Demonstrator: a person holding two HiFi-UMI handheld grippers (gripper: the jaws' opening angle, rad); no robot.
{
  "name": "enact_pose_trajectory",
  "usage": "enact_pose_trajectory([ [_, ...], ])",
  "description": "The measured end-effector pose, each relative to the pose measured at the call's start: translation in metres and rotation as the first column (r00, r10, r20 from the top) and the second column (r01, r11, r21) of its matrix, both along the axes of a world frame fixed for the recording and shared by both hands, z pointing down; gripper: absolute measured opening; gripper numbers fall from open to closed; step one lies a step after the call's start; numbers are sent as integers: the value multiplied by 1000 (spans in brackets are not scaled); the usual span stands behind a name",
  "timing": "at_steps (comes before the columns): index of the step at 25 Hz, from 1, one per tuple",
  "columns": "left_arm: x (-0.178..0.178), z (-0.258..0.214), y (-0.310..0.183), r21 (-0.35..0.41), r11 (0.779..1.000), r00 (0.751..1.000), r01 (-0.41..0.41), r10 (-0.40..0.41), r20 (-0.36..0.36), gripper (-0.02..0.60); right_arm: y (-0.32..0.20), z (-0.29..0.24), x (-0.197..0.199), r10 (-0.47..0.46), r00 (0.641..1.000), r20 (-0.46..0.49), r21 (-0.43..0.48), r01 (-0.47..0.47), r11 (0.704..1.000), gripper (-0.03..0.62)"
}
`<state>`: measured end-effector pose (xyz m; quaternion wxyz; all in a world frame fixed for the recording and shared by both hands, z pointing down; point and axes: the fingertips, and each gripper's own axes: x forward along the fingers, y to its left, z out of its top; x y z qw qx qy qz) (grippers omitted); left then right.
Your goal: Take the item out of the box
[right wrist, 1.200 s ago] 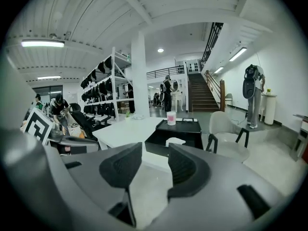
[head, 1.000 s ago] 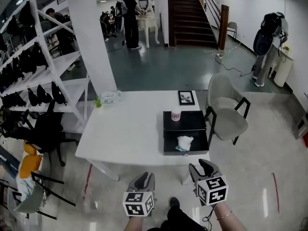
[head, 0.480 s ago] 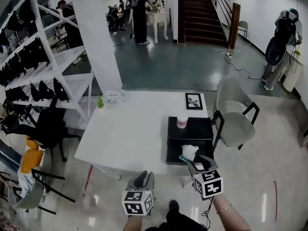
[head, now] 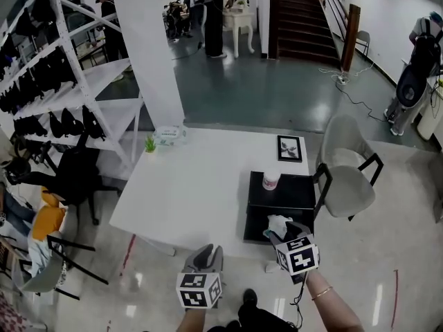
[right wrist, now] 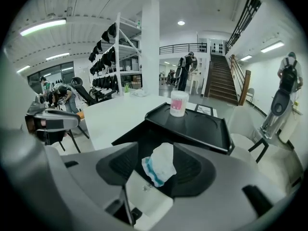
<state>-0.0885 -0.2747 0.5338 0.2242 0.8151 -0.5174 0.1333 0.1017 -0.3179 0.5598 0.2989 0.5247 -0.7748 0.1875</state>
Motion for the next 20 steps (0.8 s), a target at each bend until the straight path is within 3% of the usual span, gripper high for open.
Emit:
enact_pose_trajectory([
  [20, -13, 8, -16, -29, 997, 998, 65, -65, 1, 77, -30, 54, -6, -94, 992, -82, -209, 75, 975, 351],
])
